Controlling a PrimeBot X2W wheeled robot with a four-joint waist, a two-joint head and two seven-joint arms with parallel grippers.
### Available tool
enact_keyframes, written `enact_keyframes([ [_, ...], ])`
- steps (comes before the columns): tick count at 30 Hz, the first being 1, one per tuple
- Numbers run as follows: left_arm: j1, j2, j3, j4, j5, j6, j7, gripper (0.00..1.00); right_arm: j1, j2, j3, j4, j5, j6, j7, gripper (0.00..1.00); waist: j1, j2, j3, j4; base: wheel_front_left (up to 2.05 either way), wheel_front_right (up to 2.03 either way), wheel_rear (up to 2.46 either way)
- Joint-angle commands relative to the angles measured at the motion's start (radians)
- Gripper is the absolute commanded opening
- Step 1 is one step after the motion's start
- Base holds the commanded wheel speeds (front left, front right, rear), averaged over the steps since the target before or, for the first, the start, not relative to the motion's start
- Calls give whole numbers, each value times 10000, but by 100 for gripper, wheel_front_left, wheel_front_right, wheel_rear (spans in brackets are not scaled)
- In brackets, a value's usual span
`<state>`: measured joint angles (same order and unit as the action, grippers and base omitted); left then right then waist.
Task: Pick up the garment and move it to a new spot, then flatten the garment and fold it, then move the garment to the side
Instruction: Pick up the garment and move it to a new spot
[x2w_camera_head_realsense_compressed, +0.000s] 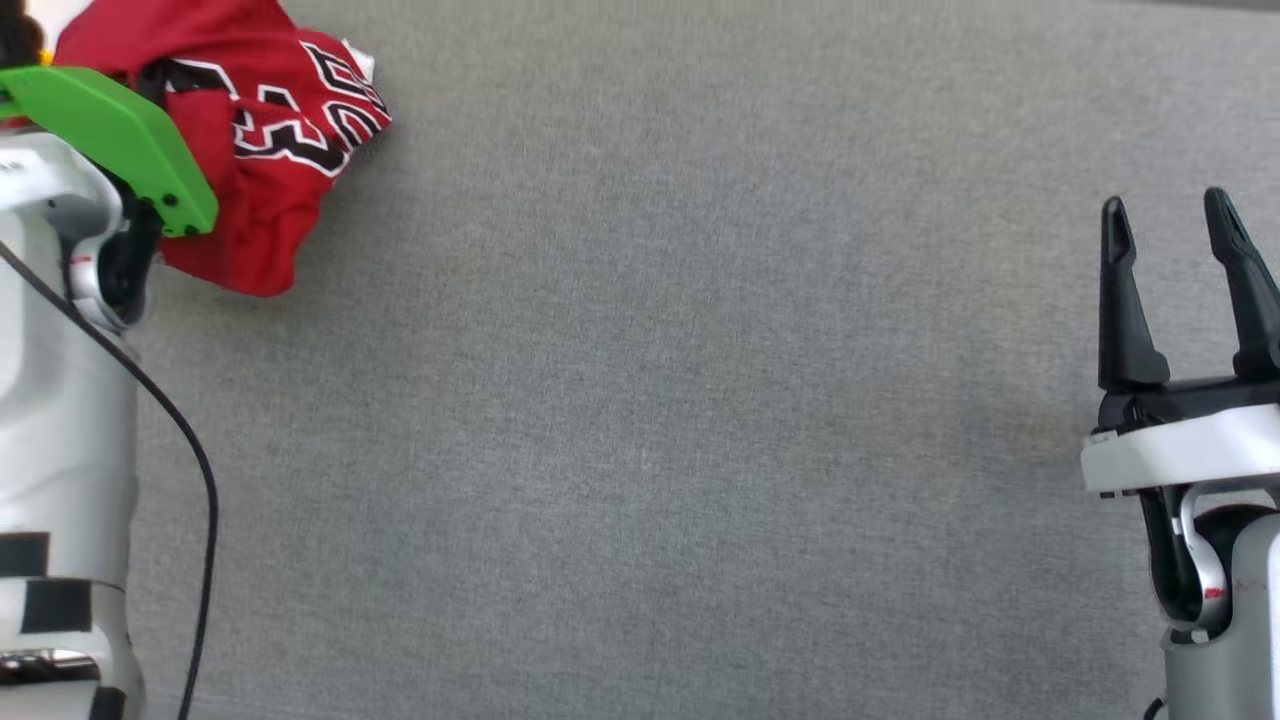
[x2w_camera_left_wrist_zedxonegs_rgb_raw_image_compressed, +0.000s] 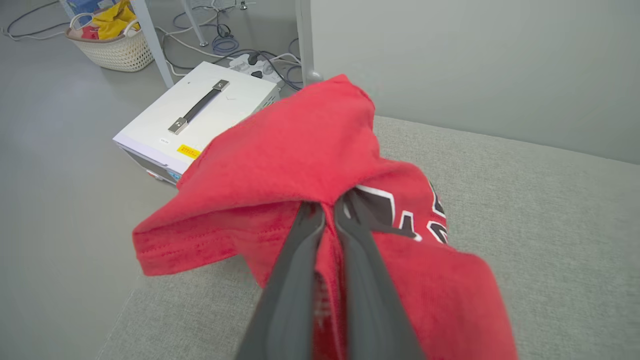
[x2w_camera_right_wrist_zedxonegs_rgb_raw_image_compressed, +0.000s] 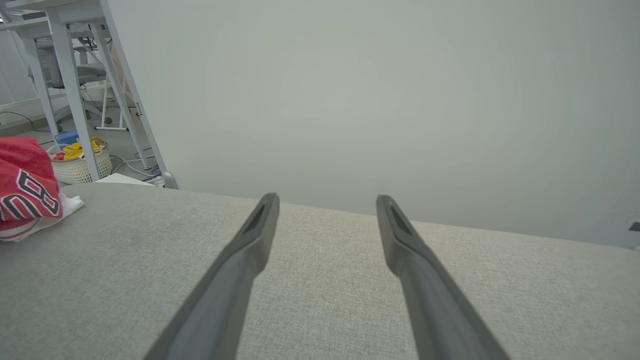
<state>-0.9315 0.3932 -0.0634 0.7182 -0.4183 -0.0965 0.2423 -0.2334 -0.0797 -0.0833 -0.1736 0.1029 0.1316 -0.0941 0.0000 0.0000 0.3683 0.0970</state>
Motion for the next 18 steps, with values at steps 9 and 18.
enact_keyframes([
  [9, 1526, -893, -817, -1617, 153, -24, -368, 0, 764, 92, -517, 214, -239, -9, 67, 100, 0, 0, -1738, -899, 0, 0, 0],
  [18, 2802, -2112, -2512, -3033, -196, -290, -375, 0, 1365, 254, -624, 308, -133, -9, 234, 100, 0, 0, -2377, -2255, 0, 0, 0],
])
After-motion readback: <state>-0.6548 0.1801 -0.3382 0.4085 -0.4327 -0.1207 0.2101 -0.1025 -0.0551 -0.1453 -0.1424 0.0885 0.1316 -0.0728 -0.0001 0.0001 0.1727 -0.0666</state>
